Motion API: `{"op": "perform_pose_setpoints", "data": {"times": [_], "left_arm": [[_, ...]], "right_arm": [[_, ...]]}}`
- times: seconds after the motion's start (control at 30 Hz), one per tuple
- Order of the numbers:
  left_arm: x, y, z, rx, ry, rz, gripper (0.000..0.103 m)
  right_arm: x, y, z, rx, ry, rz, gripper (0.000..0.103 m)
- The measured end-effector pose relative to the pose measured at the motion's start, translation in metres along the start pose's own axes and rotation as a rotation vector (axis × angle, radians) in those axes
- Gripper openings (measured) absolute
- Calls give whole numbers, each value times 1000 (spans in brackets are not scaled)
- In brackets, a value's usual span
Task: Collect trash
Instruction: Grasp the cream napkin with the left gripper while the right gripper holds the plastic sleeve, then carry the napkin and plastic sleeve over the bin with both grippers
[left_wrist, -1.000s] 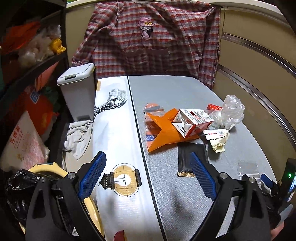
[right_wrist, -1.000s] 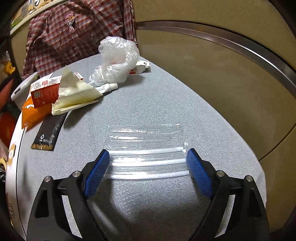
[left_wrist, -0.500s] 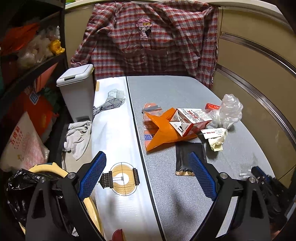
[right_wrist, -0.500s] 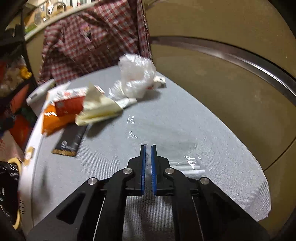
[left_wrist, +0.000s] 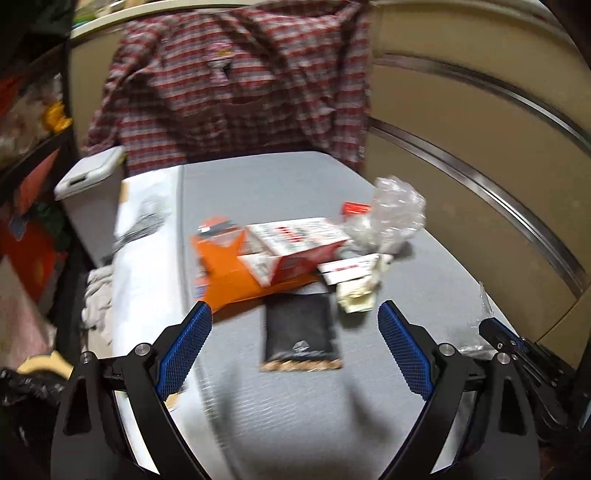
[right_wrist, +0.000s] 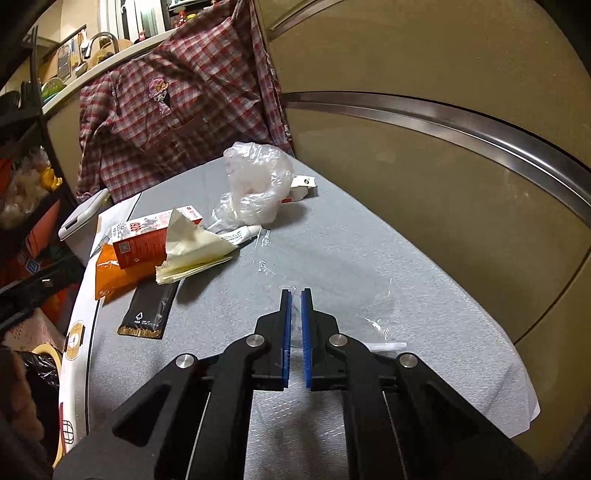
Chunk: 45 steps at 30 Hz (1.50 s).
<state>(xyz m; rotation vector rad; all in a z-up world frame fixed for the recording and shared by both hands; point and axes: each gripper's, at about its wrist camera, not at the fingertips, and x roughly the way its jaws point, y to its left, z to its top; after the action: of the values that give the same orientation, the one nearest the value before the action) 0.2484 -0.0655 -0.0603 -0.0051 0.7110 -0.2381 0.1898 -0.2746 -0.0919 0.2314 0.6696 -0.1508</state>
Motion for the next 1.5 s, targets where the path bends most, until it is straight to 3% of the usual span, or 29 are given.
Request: {"op": "perform_pose_setpoints", "data": {"times": [0.27, 0.4, 0.57, 0.6, 0.63, 0.73, 0.9, 1.17, 1.3, 1.5], "left_arm": [[47, -42, 6, 76, 35, -41, 88], [70, -58, 6, 116, 71, -51, 79], [88, -64, 5, 126, 116, -46, 54], [90, -63, 4, 115, 125, -52, 46], [90, -62, 5, 105, 128, -69, 30], [90, -60, 4, 82, 147, -121, 9], [70, -60, -2, 110, 130, -145, 2], [23, -46, -6, 71, 122, -189, 1], [-10, -36, -9, 50, 82, -165, 1], [-67, 0, -8, -11, 1, -66, 1]], "right_arm": [[-1, -14, 1, 38, 1, -14, 6], [2, -19, 1, 54, 9, -17, 6], [4, -22, 1, 72, 18, -8, 6], [4, -21, 1, 71, 19, -6, 6], [3, -20, 0, 71, 19, -5, 6], [1, -17, 0, 67, 18, 0, 6], [-3, -18, 1, 81, 13, 1, 6], [-20, -13, 5, 79, -20, 27, 6], [-31, -7, 8, 77, -39, 47, 6], [-55, 30, 11, 1, -91, 114, 6]]}}
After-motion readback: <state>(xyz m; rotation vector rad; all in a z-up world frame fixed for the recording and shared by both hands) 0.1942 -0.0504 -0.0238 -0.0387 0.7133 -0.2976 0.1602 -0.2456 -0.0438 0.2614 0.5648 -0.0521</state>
